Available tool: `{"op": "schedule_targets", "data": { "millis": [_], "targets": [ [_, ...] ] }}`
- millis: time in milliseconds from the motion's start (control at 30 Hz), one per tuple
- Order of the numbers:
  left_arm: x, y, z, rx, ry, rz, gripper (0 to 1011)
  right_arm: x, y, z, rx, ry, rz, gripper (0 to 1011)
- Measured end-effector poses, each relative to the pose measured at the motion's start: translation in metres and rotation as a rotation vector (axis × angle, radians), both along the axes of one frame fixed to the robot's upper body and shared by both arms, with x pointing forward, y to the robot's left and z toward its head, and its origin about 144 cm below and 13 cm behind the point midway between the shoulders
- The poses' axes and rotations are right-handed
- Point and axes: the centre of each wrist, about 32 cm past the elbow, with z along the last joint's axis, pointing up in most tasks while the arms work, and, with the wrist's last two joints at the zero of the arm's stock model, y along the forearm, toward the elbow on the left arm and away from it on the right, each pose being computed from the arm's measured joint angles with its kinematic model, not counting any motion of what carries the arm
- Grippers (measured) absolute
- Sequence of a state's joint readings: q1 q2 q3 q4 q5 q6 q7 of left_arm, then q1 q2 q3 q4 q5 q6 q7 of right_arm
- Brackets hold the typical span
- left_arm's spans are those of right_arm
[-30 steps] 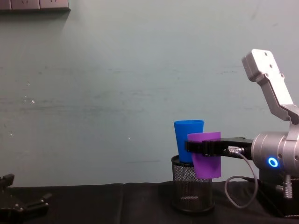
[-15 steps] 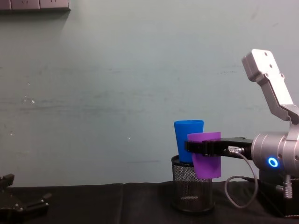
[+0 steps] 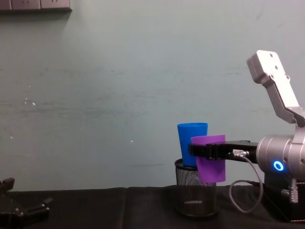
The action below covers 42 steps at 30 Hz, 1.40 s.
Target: Pick up one cup with a gripper and tap it against the other cup.
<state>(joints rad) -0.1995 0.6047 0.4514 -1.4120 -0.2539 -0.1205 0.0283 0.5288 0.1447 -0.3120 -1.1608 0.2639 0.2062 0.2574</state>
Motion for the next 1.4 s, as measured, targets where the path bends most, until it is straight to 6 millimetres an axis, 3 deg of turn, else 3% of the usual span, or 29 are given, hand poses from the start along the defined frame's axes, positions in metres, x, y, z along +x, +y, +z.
{"op": "schedule_targets", "data": {
  "millis": [1400],
  "targets": [
    [0.0,0.0,0.0,0.0,0.0,0.0,1000,0.0,0.0,0.0,0.0,0.0,0.0,723]
  ]
}}
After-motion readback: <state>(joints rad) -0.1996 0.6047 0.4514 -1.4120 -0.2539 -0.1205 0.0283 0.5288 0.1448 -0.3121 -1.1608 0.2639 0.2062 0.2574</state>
